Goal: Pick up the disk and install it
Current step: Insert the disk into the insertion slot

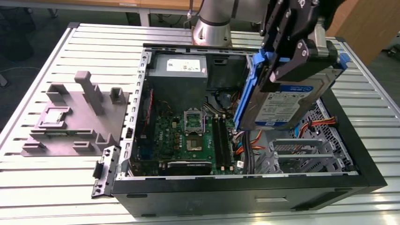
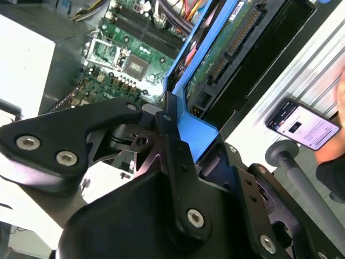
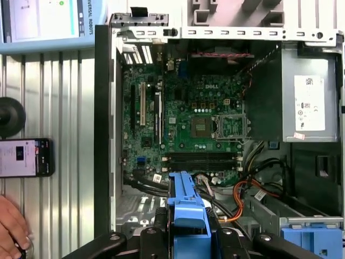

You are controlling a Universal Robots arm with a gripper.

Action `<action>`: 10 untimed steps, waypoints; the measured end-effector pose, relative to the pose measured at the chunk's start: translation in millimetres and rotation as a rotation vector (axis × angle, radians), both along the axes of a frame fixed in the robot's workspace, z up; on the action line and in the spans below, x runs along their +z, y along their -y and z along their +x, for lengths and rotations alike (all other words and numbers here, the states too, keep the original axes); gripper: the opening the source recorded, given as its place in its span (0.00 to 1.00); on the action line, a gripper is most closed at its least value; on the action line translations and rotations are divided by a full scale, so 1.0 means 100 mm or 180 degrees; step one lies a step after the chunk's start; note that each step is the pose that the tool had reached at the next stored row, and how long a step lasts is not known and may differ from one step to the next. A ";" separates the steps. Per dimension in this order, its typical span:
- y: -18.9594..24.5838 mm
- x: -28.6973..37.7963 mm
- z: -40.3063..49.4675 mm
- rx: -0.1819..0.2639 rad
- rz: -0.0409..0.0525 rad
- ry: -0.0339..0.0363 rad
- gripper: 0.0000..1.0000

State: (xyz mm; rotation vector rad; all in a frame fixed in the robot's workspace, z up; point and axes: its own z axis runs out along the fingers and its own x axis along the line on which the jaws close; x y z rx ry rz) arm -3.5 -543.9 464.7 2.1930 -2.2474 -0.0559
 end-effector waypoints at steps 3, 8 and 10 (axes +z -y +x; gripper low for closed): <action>0.005 -0.011 0.094 0.0000 -0.0001 0.0000 0.37; 0.008 -0.019 0.160 -0.0001 -0.0002 0.0000 0.37; 0.008 -0.020 0.160 -0.0001 -0.0002 0.0000 0.37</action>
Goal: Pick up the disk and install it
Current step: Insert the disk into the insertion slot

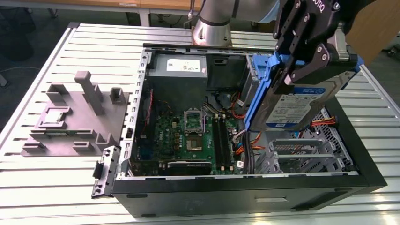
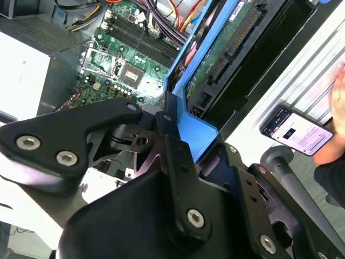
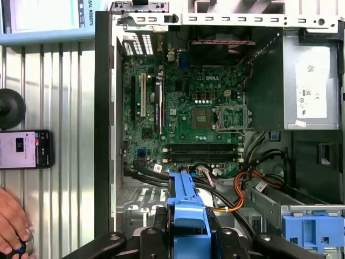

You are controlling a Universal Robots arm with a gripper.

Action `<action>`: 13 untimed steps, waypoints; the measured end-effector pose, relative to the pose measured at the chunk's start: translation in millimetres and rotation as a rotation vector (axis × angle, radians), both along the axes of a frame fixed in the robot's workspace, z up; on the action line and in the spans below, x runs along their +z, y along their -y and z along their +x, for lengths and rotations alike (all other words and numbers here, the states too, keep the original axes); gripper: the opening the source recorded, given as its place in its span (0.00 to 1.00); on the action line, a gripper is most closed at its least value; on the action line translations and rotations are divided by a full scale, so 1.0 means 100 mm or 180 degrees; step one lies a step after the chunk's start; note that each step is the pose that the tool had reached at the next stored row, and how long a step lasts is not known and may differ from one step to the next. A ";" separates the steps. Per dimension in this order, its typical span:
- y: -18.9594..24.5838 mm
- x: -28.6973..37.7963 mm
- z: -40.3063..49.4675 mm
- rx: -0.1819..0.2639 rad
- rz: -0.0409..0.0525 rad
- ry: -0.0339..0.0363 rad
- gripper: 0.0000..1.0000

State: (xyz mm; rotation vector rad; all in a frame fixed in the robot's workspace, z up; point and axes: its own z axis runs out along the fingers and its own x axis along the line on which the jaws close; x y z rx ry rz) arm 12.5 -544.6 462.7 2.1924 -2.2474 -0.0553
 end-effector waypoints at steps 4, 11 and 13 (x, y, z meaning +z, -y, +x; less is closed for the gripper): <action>0.000 -0.001 0.000 0.0000 0.0000 0.0000 0.37; 0.089 -0.017 0.024 0.0000 0.0000 0.0000 0.37; 0.108 -0.023 0.069 0.0000 0.0000 0.0000 0.37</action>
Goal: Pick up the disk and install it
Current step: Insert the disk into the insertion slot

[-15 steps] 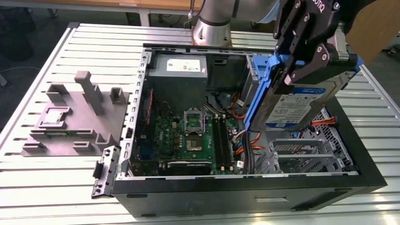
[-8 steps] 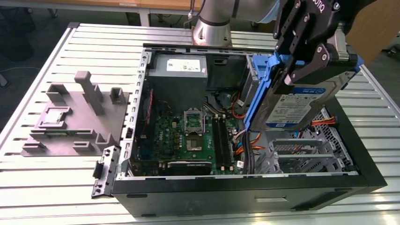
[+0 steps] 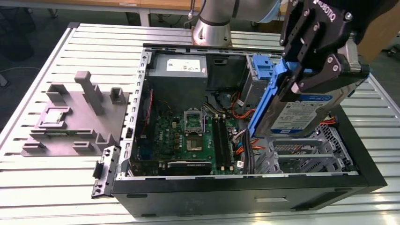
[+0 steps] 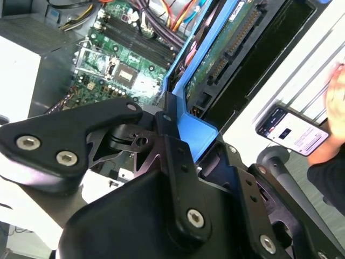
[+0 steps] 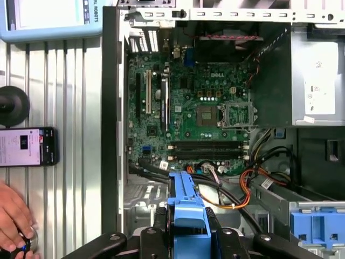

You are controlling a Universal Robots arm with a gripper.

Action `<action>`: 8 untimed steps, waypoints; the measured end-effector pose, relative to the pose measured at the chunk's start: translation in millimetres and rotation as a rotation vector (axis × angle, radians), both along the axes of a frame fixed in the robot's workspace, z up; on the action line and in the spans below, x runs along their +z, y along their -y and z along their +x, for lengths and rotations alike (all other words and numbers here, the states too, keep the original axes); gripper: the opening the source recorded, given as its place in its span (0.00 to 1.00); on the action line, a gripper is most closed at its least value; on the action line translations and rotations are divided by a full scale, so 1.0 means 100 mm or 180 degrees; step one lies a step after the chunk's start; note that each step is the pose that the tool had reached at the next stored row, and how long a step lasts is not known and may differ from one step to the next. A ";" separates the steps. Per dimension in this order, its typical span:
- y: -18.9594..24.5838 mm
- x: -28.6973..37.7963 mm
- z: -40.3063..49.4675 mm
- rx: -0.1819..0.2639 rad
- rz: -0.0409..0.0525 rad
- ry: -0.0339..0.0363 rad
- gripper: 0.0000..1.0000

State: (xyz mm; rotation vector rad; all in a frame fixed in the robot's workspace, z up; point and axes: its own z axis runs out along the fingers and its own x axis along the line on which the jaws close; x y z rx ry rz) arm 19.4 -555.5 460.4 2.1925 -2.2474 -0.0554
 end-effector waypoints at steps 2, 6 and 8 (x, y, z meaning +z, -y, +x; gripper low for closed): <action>0.009 -0.003 0.064 0.0000 0.0000 0.0000 0.37; 0.012 -0.011 0.178 0.0000 0.0000 0.0000 0.37; 0.014 -0.014 0.234 0.0000 -0.0001 0.0000 0.37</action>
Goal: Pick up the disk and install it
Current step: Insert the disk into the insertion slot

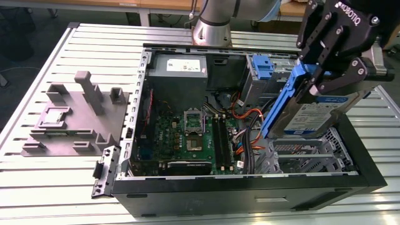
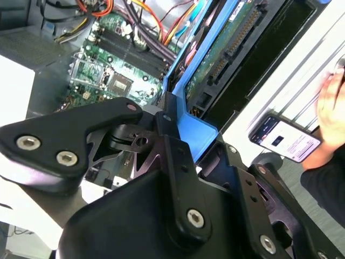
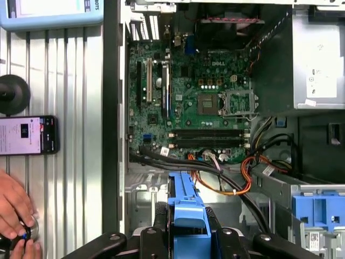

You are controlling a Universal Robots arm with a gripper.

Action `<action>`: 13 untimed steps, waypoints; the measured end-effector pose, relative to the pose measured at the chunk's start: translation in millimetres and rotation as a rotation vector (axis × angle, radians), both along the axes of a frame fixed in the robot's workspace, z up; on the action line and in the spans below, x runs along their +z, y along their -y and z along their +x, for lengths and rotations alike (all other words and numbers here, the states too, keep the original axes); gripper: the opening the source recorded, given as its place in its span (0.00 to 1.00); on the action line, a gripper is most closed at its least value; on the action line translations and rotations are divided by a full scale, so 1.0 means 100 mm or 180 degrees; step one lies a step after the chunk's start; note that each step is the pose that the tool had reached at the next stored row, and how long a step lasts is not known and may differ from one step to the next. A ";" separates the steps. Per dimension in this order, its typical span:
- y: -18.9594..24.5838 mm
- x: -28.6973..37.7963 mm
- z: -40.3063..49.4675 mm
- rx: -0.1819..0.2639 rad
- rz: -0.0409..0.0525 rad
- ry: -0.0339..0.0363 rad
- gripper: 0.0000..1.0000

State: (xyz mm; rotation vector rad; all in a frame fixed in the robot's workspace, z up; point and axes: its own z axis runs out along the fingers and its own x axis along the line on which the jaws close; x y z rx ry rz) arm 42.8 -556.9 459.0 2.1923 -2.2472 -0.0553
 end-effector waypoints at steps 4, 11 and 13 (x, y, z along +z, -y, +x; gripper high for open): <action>0.006 -0.011 0.083 0.0000 0.0000 0.0000 0.37; 0.068 -0.046 0.166 0.0000 0.0000 0.0000 0.37; 0.078 -0.066 0.185 0.0000 0.0001 0.0000 0.37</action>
